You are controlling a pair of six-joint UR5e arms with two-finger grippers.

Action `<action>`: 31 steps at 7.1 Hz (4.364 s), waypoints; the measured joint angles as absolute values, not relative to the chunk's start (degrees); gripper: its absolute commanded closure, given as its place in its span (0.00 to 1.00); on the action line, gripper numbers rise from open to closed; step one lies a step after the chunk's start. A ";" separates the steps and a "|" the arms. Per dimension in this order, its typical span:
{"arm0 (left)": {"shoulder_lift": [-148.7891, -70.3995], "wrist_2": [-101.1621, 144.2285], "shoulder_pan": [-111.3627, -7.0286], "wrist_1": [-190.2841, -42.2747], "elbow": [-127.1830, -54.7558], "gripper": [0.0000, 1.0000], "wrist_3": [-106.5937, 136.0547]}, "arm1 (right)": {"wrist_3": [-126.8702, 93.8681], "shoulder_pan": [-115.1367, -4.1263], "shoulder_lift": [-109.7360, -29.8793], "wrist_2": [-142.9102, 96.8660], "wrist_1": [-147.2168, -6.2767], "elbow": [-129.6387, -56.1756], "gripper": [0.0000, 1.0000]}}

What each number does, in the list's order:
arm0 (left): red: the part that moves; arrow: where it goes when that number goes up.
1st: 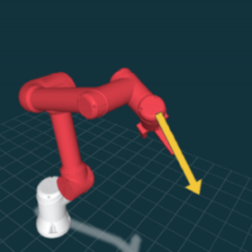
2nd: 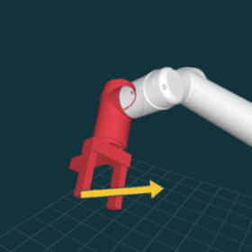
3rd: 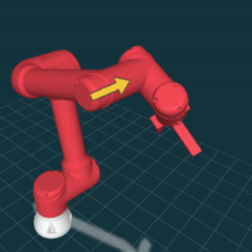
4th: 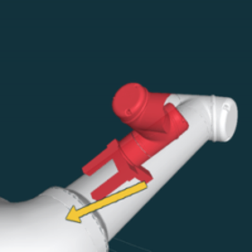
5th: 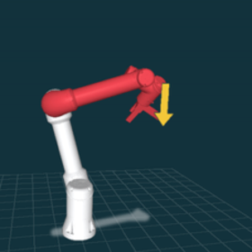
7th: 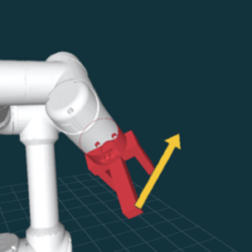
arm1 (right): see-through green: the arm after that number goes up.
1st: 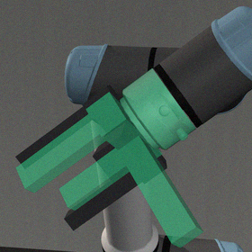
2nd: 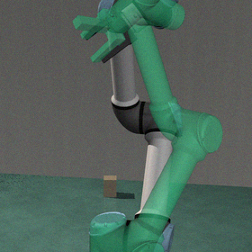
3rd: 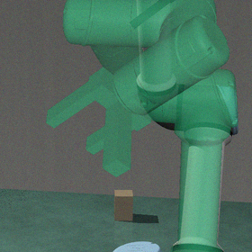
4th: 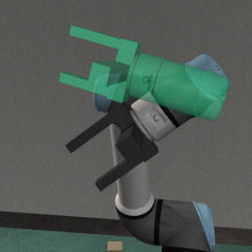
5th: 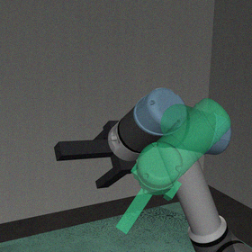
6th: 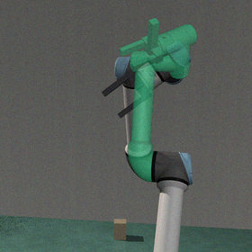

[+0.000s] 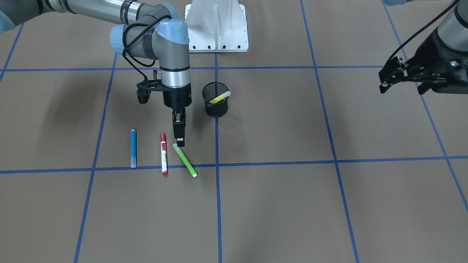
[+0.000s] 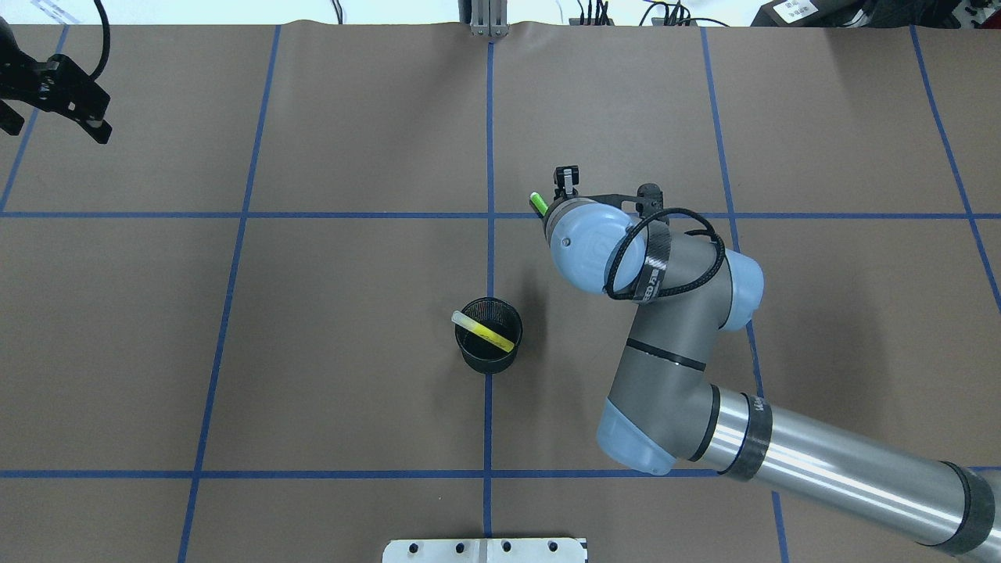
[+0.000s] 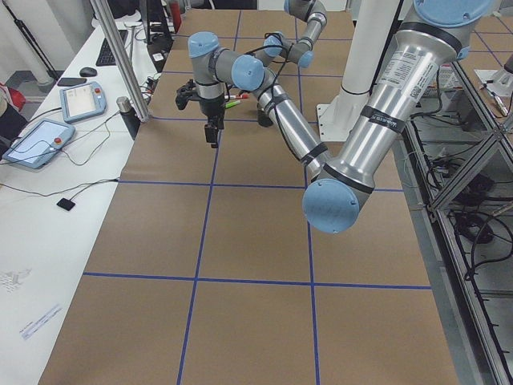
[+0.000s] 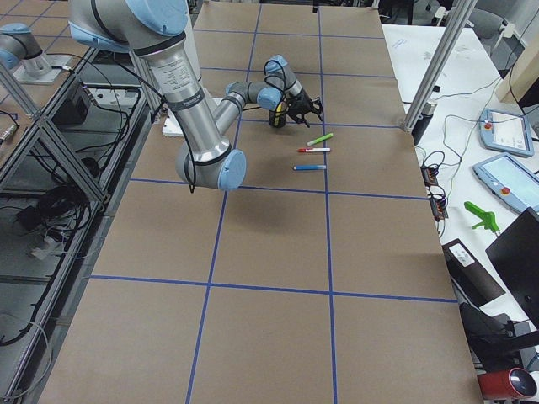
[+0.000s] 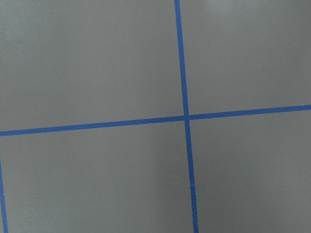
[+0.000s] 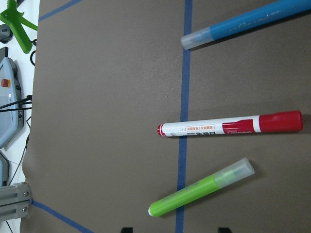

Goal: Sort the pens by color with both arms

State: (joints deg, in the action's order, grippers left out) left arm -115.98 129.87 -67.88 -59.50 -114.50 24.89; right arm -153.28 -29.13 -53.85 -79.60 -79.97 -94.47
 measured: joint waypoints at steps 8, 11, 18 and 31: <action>-116.33 140.02 -54.54 -92.21 -104.80 0.01 59.89 | -140.84 -35.14 -49.20 -110.12 -79.92 -98.83 0.30; -116.43 140.01 -53.39 -95.06 -104.10 0.01 62.30 | -146.78 -36.32 -49.42 -117.89 -77.54 -98.45 0.29; -118.32 137.97 -47.92 -102.31 -101.84 0.01 70.18 | -122.15 -58.65 -57.37 -136.36 -77.40 -94.43 0.19; -127.44 120.33 -30.29 -106.02 -97.08 0.48 80.24 | -44.96 -55.26 -70.13 -124.20 -96.79 -109.83 0.00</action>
